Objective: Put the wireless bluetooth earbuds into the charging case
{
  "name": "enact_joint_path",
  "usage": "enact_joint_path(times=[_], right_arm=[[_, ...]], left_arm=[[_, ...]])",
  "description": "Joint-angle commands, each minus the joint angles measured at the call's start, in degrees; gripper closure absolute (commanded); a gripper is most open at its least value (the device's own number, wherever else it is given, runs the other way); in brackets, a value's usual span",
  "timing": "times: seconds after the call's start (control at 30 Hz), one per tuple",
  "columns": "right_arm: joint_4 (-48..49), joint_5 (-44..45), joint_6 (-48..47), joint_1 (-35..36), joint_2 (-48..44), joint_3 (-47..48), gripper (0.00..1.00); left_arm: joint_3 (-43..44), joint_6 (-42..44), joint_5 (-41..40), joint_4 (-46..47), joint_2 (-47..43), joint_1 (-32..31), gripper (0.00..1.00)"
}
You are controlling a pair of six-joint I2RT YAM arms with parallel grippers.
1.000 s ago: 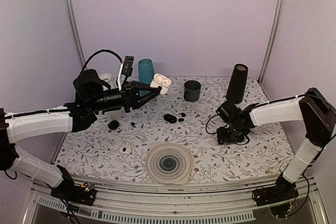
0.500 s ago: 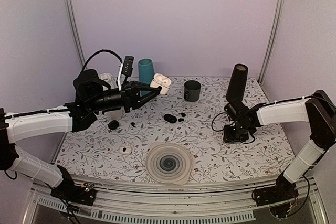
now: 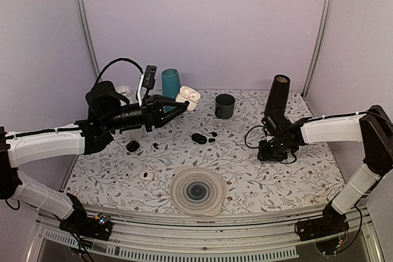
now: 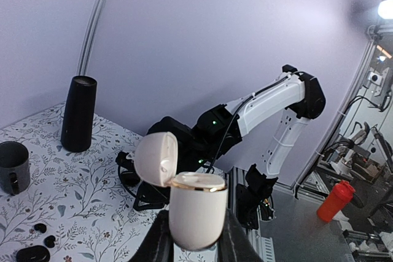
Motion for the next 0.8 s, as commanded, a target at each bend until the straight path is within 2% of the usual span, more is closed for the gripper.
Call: enact_joint_path(times=[0.0,0.4,0.77], right_arm=[[1.5,0.5,2.4,-0.3,2.6,1.5,0.61],[1.2,1.8,3.1,0.7,7.0,3.5,0.73],[-4.0,6.4,1.9,3.1,10.3,6.3,0.74]], left_arm=[[-0.5,0.8,0.3,0.9,-1.4,0.7,1.0],[-1.5,1.0,0.1,0.6,-2.6,1.4,1.0],[-2.0,0.7,0.3,1.2,-2.7,1.5,1.0]])
